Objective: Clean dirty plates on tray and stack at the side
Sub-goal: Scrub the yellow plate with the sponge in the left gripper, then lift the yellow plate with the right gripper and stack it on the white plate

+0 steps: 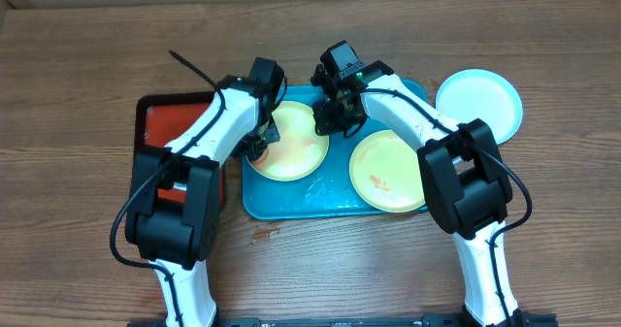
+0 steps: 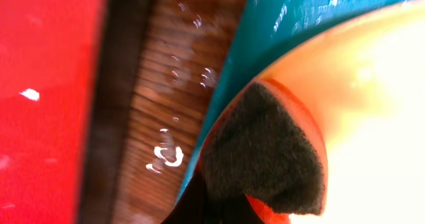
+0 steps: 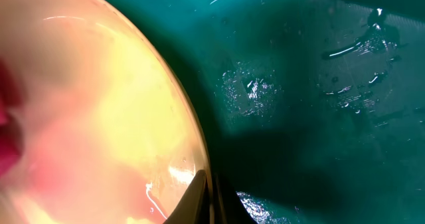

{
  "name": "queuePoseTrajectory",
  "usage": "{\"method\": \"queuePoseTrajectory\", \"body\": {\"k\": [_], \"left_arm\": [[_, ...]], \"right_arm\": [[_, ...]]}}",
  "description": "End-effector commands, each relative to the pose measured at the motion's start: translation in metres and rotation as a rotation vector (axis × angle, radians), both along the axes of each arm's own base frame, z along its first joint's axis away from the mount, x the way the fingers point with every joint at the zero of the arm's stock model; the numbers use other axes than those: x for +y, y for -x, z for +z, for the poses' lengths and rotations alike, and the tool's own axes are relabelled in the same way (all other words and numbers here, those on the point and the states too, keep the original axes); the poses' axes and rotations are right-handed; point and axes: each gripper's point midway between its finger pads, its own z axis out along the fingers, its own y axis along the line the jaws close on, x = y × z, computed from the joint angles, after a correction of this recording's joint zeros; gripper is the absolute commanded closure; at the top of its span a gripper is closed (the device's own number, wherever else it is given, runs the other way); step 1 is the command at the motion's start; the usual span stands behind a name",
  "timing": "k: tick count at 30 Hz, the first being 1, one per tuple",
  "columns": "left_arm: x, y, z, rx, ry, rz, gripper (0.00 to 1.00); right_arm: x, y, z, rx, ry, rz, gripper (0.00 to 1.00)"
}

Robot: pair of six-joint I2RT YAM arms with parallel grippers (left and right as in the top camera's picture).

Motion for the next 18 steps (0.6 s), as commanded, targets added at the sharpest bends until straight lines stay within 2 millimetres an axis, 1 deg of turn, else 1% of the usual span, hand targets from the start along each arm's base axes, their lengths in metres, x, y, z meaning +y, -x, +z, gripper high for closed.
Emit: {"method": "queuePoseTrajectory", "body": {"k": [1, 3, 5, 7, 9, 10, 12, 14, 18], "left_arm": [[0.016, -0.03, 0.034, -0.082, -0.089, -0.004, 0.96], [0.018, -0.04, 0.055, -0.109, -0.093, 0.007, 0.96], [0.027, -0.051, 0.082, -0.15, -0.09, 0.047, 0.96], [0.043, -0.061, 0.107, -0.19, -0.072, 0.104, 0.96], [0.062, -0.065, 0.124, -0.215, -0.051, 0.176, 0.96], [0.071, -0.066, 0.129, -0.22, -0.028, 0.204, 0.96], [0.089, -0.065, 0.133, -0.211, 0.045, 0.26, 0.96], [0.104, -0.059, 0.13, -0.184, 0.098, 0.31, 0.96], [0.142, -0.036, 0.117, -0.106, 0.12, 0.416, 0.96]], "right_arm": [[-0.019, -0.004, -0.013, -0.008, 0.081, -0.035, 0.96], [-0.018, -0.006, -0.011, -0.015, 0.077, -0.035, 0.96], [-0.017, -0.007, -0.004, -0.022, 0.076, -0.025, 0.96], [-0.015, -0.01, 0.01, -0.053, 0.089, 0.001, 0.96], [-0.017, -0.015, 0.026, -0.102, 0.126, 0.0, 0.96], [-0.019, -0.018, 0.038, -0.14, 0.156, -0.004, 0.96], [-0.02, -0.024, 0.064, -0.237, 0.219, 0.026, 0.96], [-0.02, -0.027, 0.09, -0.345, 0.305, 0.058, 0.96], [-0.025, -0.029, 0.153, -0.609, 0.576, 0.087, 0.96]]}}
